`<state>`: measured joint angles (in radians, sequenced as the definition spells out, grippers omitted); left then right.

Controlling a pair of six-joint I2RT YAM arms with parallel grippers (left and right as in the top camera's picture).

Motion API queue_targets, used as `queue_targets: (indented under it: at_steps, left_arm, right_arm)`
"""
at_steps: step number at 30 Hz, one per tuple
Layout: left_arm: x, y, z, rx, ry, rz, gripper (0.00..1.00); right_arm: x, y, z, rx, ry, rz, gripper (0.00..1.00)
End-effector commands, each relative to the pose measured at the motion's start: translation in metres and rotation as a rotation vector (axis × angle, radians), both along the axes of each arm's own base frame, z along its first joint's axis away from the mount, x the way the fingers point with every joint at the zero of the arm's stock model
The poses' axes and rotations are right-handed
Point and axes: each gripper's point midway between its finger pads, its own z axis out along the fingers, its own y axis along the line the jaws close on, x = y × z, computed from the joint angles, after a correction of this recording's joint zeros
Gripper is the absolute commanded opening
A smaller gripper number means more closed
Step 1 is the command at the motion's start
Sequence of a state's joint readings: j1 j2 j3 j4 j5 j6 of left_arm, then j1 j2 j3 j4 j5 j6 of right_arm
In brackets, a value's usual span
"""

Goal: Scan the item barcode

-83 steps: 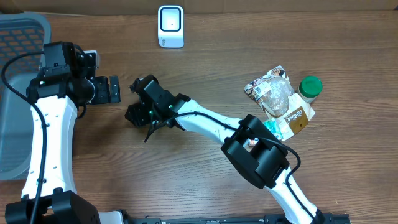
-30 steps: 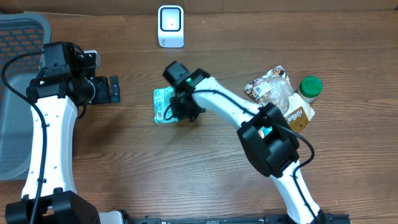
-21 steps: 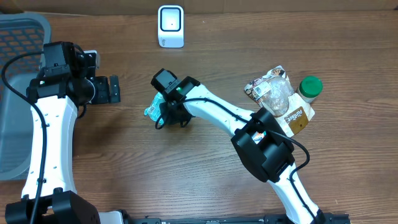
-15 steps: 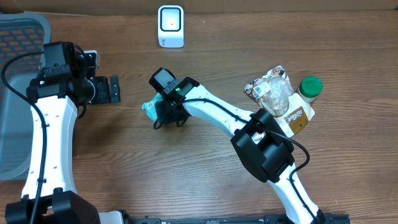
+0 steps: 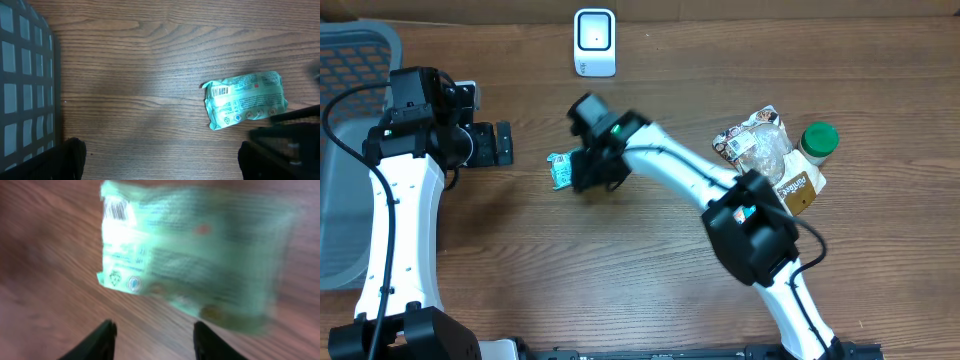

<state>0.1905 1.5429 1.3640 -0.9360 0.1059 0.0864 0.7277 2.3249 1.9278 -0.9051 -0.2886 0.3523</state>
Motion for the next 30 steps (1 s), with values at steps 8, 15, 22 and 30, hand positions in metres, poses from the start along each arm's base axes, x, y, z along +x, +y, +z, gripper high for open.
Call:
queue_targets:
  at_steps: [8, 15, 22, 30]
  left_arm:
    - [0.002, -0.003, 0.003, 0.000, -0.011, -0.031, 0.99]
    - [0.002, -0.003, 0.003, 0.000, -0.011, -0.031, 1.00]
    - [0.002, -0.003, 0.003, 0.000, -0.011, -0.031, 1.00]
    - [0.002, -0.003, 0.003, 0.000, -0.011, -0.031, 0.99]
  right_arm:
    - [0.093, -0.130, 0.119, 0.103, -0.173, -0.038, 0.74]
    - [0.095, -0.183, 0.099, 0.040, -0.141, 0.002, 0.90]
    - [0.097, -0.206, 0.097, 0.029, -0.113, -0.040, 0.90]
    - [0.092, -0.185, 0.097, 0.059, -0.114, -0.006, 0.90]
